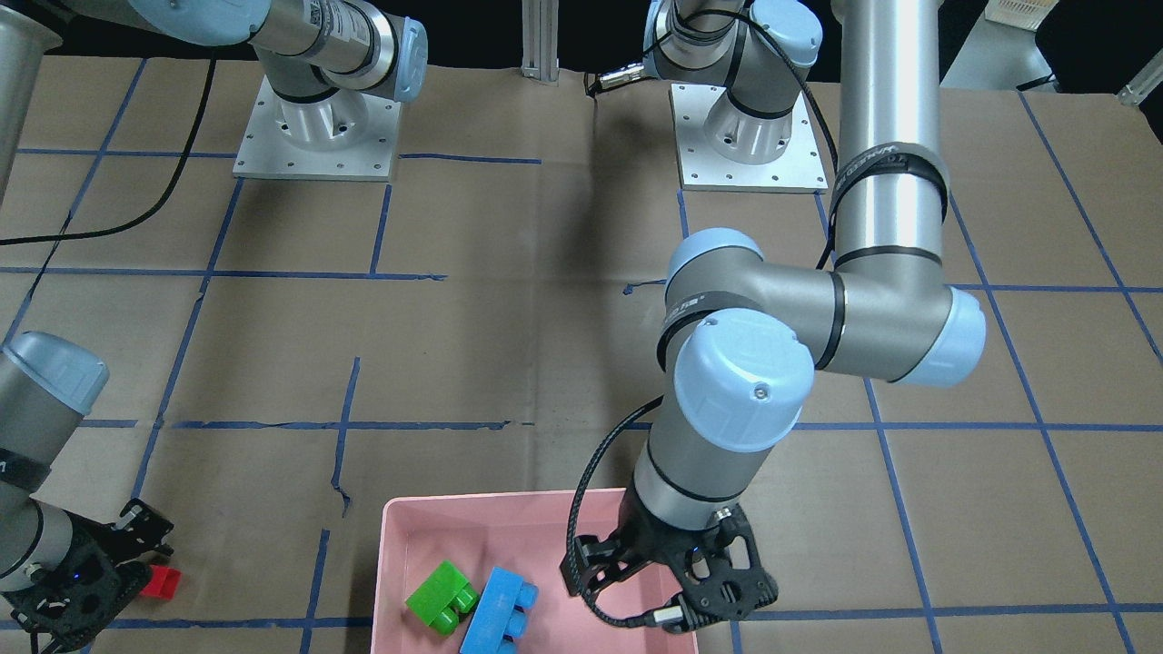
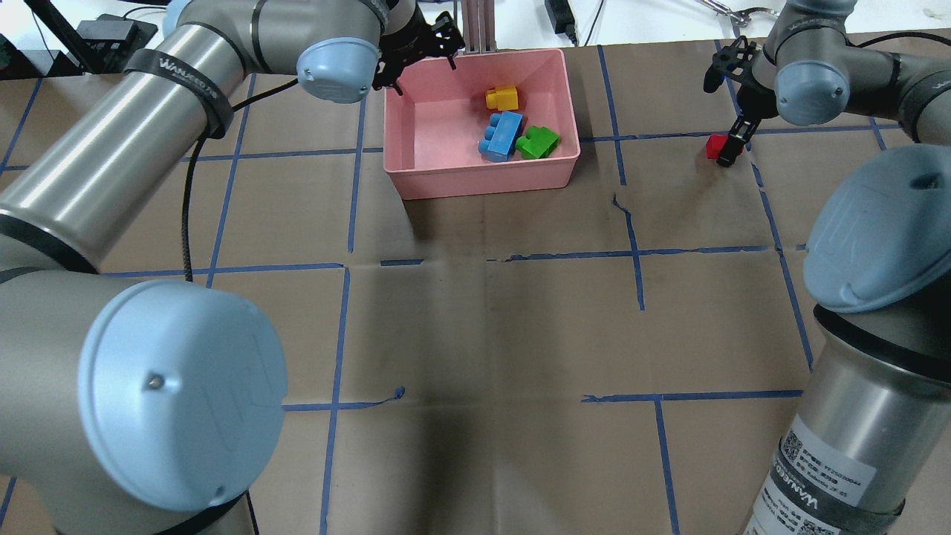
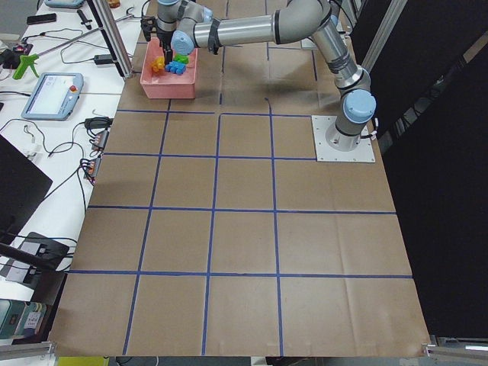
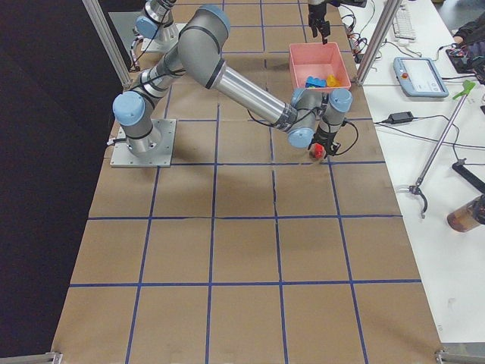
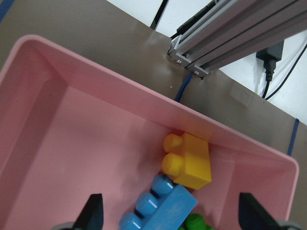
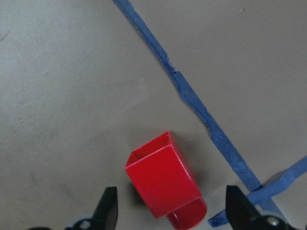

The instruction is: Put all blocks into box

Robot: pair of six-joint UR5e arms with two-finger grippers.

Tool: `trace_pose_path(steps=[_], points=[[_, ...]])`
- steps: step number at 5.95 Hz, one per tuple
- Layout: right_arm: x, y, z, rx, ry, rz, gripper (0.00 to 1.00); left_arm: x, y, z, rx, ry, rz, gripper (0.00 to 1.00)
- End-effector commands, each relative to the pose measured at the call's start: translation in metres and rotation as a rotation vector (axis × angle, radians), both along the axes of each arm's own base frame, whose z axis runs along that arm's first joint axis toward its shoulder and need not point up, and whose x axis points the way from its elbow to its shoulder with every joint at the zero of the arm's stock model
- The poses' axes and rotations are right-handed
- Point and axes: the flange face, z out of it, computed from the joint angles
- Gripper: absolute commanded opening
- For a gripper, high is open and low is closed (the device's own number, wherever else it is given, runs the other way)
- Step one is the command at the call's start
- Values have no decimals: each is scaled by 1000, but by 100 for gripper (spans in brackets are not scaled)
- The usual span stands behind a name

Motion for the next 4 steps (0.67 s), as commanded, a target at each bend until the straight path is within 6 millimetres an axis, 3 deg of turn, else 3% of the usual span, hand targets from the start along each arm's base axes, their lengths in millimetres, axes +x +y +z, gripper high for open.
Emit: trace_pose_path(steps=[1,2,4], points=[[1,0,1,-3,1,2,42,47,79,47,133,-201,-249,99],[1,0,1,-3,-1,2,31,74,109,58,182,-205,-315,99],[6,-2,14,-25,5,-3,20,96,151,84,230,-206,-335,99]])
